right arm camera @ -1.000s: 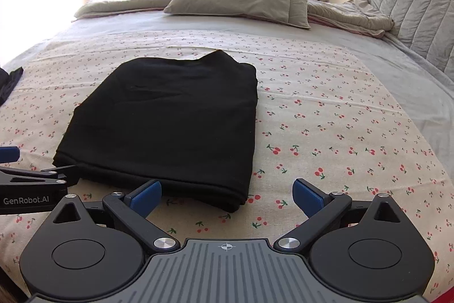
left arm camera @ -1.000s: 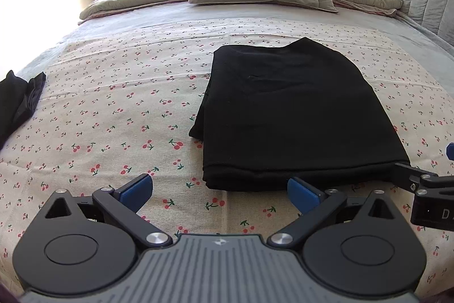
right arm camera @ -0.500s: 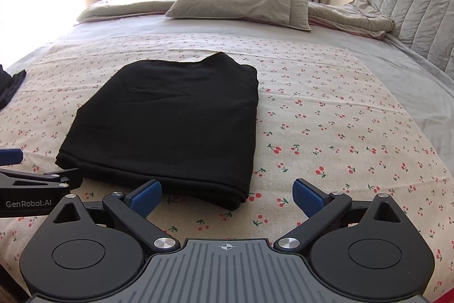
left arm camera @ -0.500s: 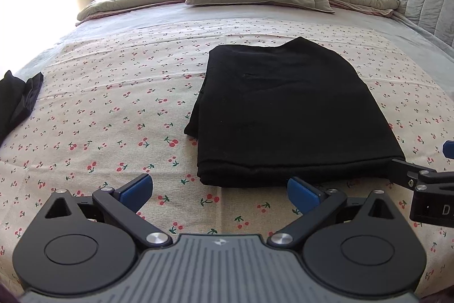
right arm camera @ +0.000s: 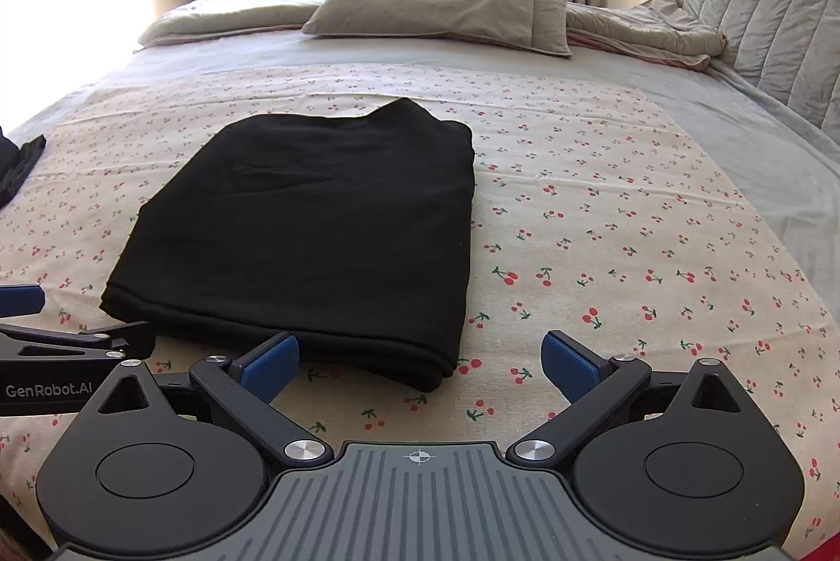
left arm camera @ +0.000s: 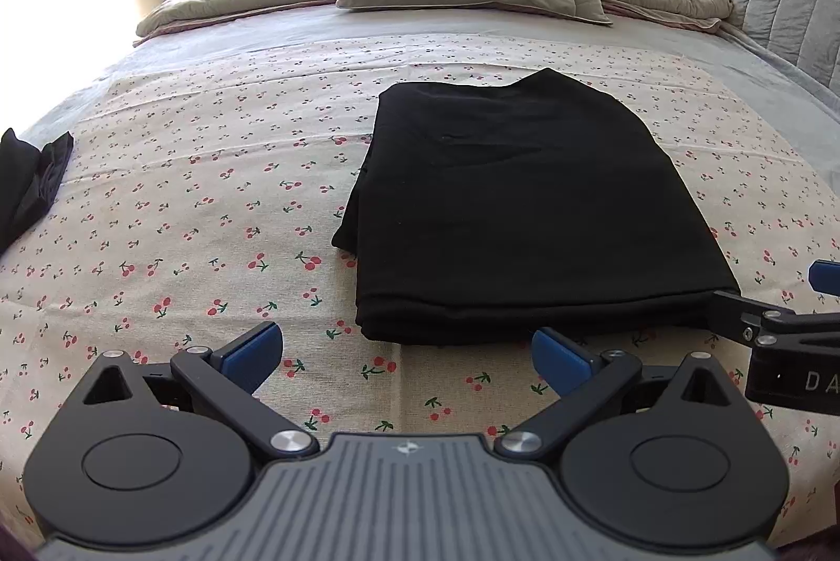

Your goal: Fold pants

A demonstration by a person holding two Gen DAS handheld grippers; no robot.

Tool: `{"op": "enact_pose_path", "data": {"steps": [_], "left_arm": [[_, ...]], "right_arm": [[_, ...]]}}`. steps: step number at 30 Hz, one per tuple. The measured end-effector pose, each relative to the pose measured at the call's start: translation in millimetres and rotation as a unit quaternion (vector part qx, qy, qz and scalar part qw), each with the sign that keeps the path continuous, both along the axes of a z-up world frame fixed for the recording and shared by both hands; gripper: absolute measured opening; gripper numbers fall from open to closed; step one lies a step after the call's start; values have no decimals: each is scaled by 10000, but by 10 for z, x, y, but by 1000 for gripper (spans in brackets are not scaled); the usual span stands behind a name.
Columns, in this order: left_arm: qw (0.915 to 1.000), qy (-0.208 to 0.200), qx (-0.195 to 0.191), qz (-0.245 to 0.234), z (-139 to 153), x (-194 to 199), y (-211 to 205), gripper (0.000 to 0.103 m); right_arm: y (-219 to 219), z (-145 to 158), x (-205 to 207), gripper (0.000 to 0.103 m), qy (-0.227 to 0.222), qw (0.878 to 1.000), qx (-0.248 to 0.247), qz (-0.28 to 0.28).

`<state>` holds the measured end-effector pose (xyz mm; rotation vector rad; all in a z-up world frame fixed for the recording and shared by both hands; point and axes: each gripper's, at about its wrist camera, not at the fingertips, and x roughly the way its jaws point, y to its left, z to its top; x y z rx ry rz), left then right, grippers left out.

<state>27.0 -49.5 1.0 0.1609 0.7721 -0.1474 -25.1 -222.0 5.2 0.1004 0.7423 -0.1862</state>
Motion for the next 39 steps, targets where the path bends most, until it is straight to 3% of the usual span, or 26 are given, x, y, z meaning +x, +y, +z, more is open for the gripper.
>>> {"op": "enact_pose_path", "data": {"steps": [39], "left_arm": [[10000, 0, -41, 3, 9, -3, 23, 103]], "right_arm": [[9, -46, 12, 100, 38, 10000, 59, -48]]}}
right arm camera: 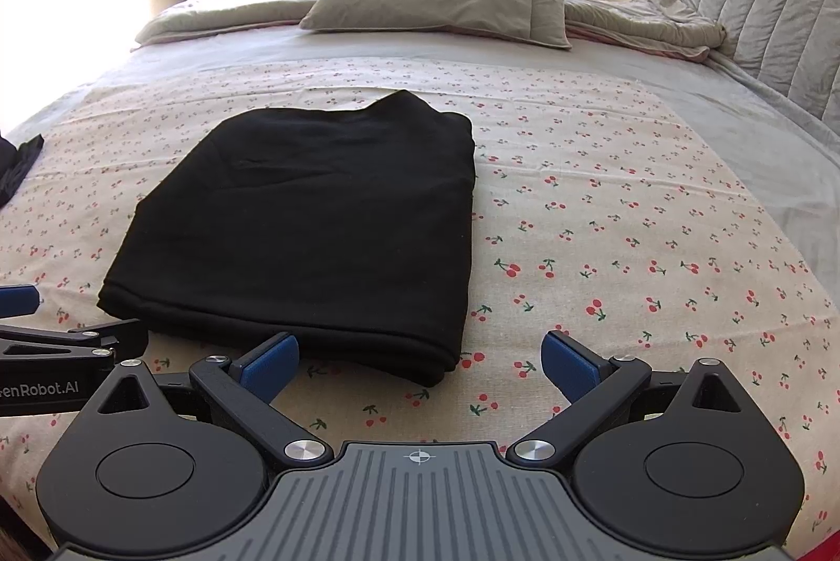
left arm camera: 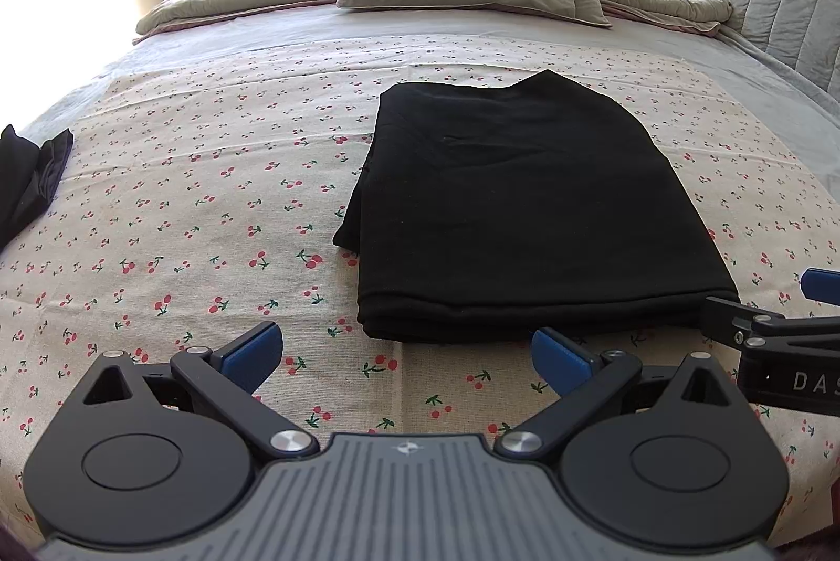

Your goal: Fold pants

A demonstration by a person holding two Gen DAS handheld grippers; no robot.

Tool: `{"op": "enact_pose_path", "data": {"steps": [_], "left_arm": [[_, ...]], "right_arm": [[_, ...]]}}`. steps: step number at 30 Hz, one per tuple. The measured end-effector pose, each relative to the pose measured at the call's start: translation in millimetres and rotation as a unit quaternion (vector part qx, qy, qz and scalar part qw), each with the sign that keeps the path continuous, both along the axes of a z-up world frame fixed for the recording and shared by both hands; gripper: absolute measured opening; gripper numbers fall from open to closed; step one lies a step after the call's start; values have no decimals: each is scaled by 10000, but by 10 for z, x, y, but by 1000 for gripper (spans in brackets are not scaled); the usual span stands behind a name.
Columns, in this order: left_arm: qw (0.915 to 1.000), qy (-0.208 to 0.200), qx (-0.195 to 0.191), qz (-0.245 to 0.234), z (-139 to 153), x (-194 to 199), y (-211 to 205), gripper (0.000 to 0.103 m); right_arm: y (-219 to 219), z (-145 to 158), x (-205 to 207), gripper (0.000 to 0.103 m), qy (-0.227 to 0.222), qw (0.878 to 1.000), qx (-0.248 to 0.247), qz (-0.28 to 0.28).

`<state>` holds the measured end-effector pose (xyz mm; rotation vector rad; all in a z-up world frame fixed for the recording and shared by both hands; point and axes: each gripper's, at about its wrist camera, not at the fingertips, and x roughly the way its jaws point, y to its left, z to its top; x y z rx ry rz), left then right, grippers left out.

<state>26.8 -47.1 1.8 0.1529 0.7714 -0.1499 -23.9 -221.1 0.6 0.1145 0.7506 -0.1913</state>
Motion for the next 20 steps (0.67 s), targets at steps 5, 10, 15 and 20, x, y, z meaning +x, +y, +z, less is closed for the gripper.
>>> {"op": "enact_pose_path", "data": {"steps": [5, 10, 15, 20], "left_arm": [[10000, 0, 0, 0, 0, 2, 3, 103], [10000, 13, -5, -2, 3, -3, 3, 103], [10000, 15, -7, -3, 1, -1, 4, 103], [10000, 22, -9, -13, -1, 1, 8, 103]], "right_arm": [[-4, 1, 1, 100, -2, 10000, 0, 2], [-5, -3, -1, 100, 2, 10000, 2, 5], [-1, -16, -3, 100, 16, 10000, 1, 8], [-11, -33, 8, 100, 25, 10000, 15, -15]]}}
